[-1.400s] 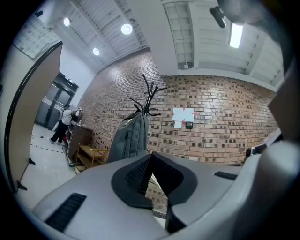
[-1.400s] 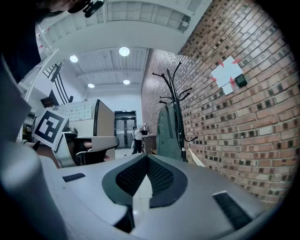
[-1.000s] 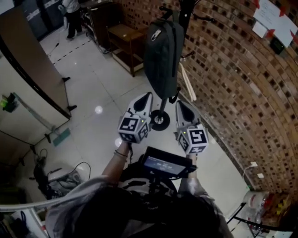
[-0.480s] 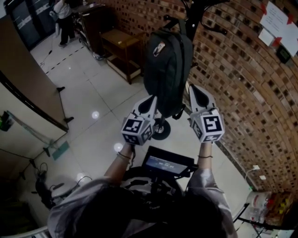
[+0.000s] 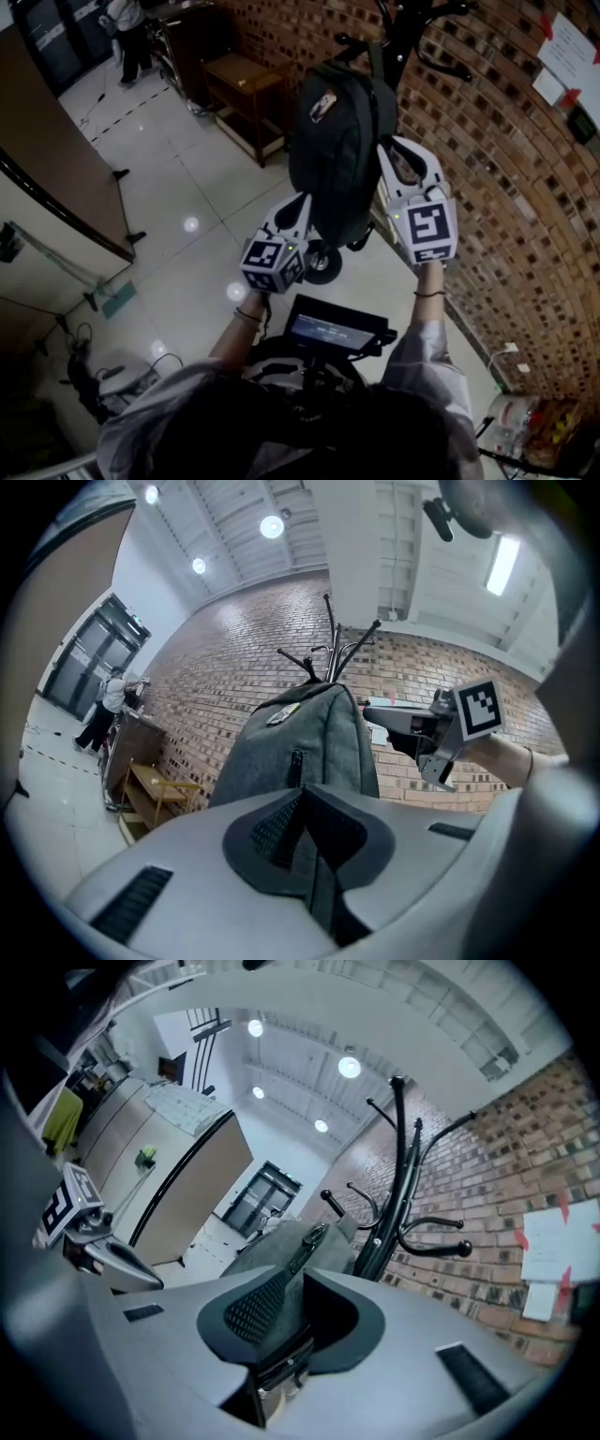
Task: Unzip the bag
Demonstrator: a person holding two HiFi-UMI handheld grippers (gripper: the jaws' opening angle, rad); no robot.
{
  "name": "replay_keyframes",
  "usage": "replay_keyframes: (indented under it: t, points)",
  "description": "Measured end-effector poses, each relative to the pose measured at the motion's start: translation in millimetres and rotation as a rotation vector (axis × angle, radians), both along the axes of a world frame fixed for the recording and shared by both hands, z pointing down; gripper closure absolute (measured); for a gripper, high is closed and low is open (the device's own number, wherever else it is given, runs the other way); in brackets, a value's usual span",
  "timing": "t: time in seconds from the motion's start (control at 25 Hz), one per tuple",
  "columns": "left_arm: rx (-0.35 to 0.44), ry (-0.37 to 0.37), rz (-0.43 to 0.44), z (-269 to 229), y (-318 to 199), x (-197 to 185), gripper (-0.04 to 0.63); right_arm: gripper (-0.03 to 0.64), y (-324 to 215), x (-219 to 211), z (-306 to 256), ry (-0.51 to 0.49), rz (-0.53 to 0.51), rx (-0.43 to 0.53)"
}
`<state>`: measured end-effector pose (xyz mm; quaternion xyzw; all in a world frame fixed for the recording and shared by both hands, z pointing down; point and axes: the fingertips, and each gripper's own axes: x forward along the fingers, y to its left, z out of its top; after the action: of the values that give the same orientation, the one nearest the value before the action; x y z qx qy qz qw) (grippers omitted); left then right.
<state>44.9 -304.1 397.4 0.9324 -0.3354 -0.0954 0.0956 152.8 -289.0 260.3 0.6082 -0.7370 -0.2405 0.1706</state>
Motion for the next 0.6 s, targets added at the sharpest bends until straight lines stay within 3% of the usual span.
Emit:
replay_keyframes:
  t: [0.08, 0.24, 0.6]
  points:
    - [-0.008, 0.018, -0.018, -1, -5, 0, 0.588, 0.507, -8, -2, -1, 0.116, 0.005, -0.012]
    - [0.005, 0.053, -0.057, -6, -12, -1, 0.588, 0.504, -17, -5, -3, 0.237, -0.015, -0.023]
    - [-0.003, 0.043, -0.093, -4, -15, 3, 0.588, 0.494, -25, -16, -5, 0.528, -0.072, -0.081]
